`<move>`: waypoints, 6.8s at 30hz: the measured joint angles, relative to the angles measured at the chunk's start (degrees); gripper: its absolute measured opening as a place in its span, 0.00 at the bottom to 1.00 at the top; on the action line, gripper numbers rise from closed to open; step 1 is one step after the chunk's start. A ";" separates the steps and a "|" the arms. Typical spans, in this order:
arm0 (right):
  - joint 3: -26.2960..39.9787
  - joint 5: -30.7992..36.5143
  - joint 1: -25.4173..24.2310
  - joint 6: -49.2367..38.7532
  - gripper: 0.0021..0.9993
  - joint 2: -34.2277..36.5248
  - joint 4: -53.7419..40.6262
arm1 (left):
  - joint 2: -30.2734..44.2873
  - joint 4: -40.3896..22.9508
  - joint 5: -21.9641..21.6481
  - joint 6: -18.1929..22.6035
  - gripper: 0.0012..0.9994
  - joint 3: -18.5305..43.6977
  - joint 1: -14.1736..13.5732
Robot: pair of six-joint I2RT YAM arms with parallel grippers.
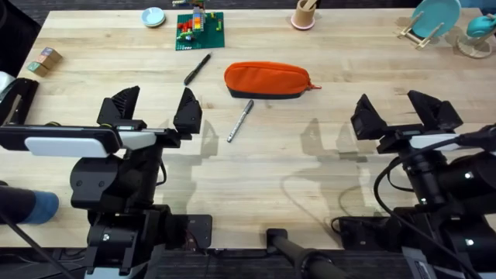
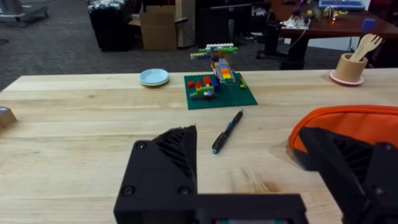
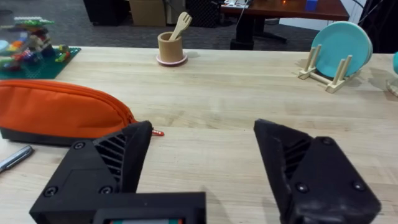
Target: Unzip the bag, pick up the pens from the table one at a time and place them inside, then zip the bag closed.
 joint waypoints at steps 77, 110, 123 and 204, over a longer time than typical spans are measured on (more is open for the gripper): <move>72.02 -0.83 0.00 4.55 1.00 62.84 -54.72 | 62.50 -43.09 8.17 10.38 0.99 69.88 1.44; 72.17 -0.83 0.00 4.55 1.00 62.84 -54.23 | 103.32 -25.10 84.03 54.14 0.99 70.10 15.45; 72.22 -0.83 0.00 4.55 1.00 62.84 -54.23 | 110.91 -32.87 78.11 65.40 0.99 70.28 9.02; 72.26 -7.25 0.00 -34.54 1.00 69.17 -52.96 | 120.80 -29.16 80.81 70.57 0.04 70.51 6.88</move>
